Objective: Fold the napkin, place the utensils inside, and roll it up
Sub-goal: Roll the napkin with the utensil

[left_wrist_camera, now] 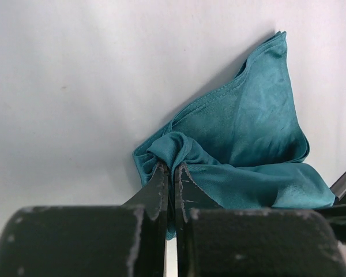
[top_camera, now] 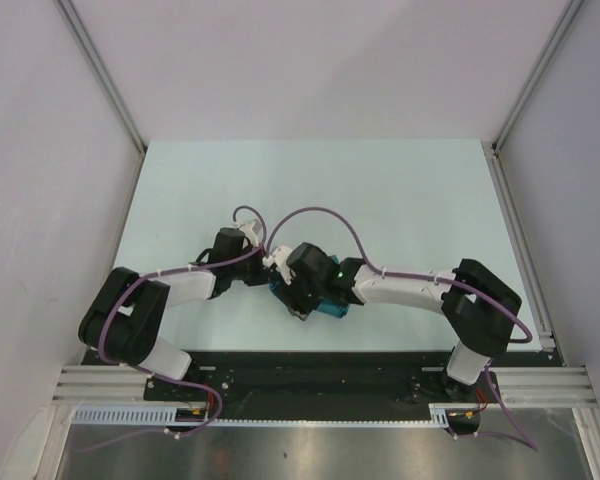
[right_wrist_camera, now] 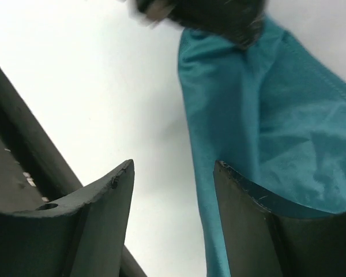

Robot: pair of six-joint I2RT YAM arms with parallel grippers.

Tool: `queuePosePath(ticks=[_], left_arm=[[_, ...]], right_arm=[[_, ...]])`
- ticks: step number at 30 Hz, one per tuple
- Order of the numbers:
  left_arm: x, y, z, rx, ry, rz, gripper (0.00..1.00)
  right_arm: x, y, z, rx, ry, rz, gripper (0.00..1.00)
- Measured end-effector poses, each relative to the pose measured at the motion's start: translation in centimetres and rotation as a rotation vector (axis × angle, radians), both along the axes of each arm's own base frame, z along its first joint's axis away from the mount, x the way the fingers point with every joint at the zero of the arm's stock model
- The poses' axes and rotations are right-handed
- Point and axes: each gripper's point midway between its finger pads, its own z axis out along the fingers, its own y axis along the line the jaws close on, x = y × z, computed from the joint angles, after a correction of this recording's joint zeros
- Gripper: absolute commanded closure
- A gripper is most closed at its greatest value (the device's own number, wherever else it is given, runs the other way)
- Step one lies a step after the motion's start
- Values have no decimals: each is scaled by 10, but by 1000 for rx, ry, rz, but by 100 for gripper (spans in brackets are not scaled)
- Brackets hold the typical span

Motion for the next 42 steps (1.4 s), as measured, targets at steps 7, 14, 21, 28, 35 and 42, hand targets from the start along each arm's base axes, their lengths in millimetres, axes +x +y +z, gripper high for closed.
queuePosePath(ticks=[7, 14, 21, 28, 35, 42], left_arm=[[1, -1, 0, 8, 24, -9, 100], [0, -2, 0, 10, 29, -12, 100], [0, -2, 1, 15, 26, -25, 99], [1, -1, 3, 18, 16, -30, 60], [2, 11, 21, 57, -30, 16, 26], [6, 25, 54, 52, -170, 86, 25]], right_arm=[[5, 2, -19, -90, -158, 20, 38], [17, -1, -38, -142, -205, 18, 39], [27, -4, -48, -144, -183, -4, 58], [33, -6, -49, -75, -39, -18, 80], [29, -4, -49, 17, 110, 3, 87], [22, -7, -48, 156, 281, 12, 90]])
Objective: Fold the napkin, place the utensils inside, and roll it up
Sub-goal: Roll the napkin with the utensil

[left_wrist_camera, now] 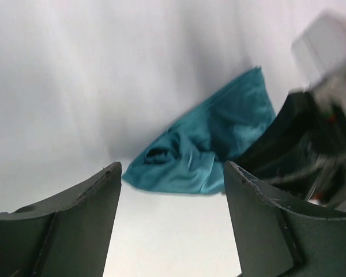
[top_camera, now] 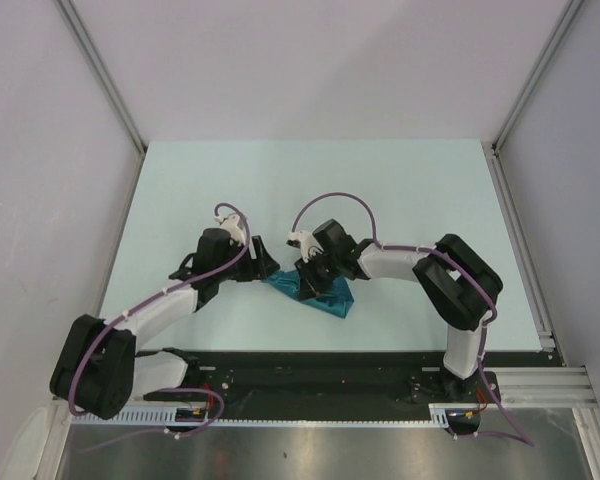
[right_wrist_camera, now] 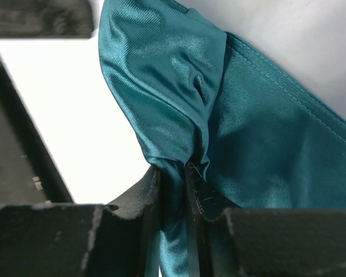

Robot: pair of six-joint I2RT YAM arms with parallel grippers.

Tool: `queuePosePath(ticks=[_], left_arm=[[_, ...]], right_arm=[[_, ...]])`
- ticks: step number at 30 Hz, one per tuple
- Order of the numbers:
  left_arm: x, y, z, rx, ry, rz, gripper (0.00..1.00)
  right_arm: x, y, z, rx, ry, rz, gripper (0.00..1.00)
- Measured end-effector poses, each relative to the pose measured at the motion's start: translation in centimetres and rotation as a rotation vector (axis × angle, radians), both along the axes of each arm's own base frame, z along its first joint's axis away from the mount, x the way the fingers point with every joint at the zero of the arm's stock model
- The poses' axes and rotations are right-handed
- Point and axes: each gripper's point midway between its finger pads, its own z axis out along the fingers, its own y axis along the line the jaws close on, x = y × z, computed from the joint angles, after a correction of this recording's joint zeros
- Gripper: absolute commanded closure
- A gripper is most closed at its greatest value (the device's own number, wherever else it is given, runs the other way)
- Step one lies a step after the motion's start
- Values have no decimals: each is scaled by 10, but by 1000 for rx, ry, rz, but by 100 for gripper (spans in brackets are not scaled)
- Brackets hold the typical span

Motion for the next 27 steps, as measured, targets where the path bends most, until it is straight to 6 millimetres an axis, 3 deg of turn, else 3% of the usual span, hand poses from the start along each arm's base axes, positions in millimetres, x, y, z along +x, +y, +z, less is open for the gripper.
queuePosePath(ticks=[9, 16, 21, 27], left_arm=[[-34, 4, -24, -29, 15, -43, 24], [-24, -6, -9, -82, -69, -69, 25], [-20, -10, -16, -98, -59, -71, 27], [-19, -12, -25, -104, -41, -76, 42]], right_arm=[[-2, -2, 0, 147, 243, 10, 91], [-8, -2, -1, 194, 377, 51, 91], [-13, -1, -2, 209, 432, 73, 91], [-18, 0, -2, 212, 477, 87, 91]])
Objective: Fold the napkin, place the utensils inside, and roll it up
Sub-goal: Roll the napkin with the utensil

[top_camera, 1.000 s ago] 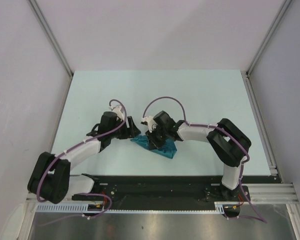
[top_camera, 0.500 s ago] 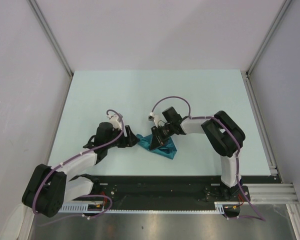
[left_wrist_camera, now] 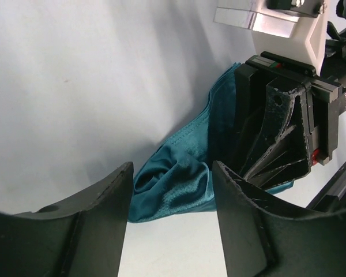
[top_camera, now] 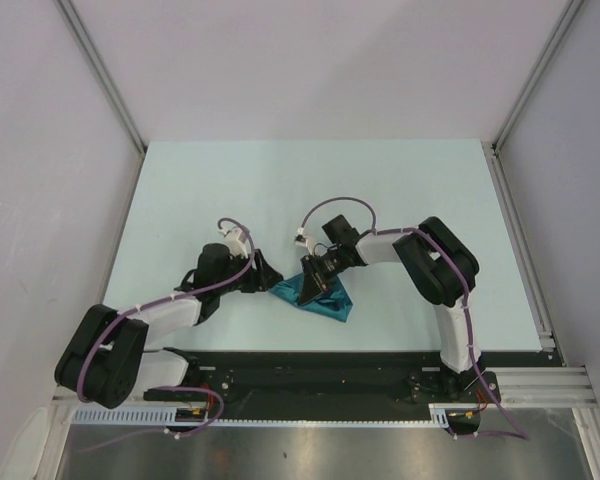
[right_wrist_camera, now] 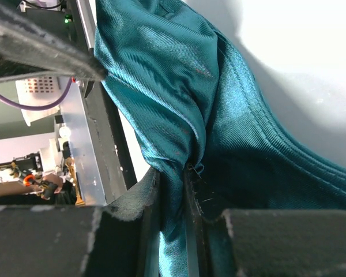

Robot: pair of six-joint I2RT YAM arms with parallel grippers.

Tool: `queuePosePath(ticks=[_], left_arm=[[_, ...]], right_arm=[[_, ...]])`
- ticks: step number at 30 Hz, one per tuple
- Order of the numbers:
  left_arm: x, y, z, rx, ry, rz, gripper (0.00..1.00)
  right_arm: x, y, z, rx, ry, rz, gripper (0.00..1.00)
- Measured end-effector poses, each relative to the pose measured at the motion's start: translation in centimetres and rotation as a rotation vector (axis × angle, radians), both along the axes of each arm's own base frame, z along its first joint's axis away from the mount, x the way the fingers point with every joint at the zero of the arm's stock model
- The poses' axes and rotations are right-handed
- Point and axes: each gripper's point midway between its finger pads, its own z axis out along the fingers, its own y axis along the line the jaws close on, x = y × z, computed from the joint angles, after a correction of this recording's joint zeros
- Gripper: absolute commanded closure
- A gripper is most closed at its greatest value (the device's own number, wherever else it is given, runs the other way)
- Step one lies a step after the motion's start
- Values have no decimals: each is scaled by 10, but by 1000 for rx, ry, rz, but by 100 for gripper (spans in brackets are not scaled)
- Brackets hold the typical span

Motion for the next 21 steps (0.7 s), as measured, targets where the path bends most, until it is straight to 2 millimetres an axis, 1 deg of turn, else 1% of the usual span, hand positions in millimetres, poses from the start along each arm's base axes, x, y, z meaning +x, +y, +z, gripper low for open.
queuePosePath(ticks=[3, 8, 11, 12, 14, 15, 16, 17, 19, 20, 21], left_arm=[[2, -2, -1, -10, -4, -5, 47], [2, -8, -6, -32, 11, -22, 51], [-3, -10, -9, -37, 18, -33, 62], [-5, -11, -10, -41, 23, -37, 70], [-8, -12, -12, -46, 29, -43, 82], [-9, -12, -14, -46, 33, -48, 92], [-9, -13, -16, -47, 37, -48, 97], [-9, -13, -18, -45, 46, -48, 100], [-9, -14, -22, -42, 60, -48, 100], [-8, -15, -23, -40, 65, -50, 100], [-7, -15, -24, -38, 70, -51, 100]], right_arm=[[-1, 0, 0, 1, 12, 4, 91], [-2, 0, 0, 4, 28, 9, 91], [-2, -1, -1, 5, 34, 9, 91], [-2, -1, -1, 7, 35, 9, 91], [-2, -1, -1, 7, 38, 9, 90], [-2, -1, 0, 8, 39, 10, 90], [-2, -1, 0, 7, 39, 10, 89], [-2, -1, 0, 7, 39, 9, 85], [-2, -1, 0, 4, 41, 8, 80], [-1, -1, 0, -1, 41, 6, 72], [-1, -2, 0, -6, 41, 3, 69]])
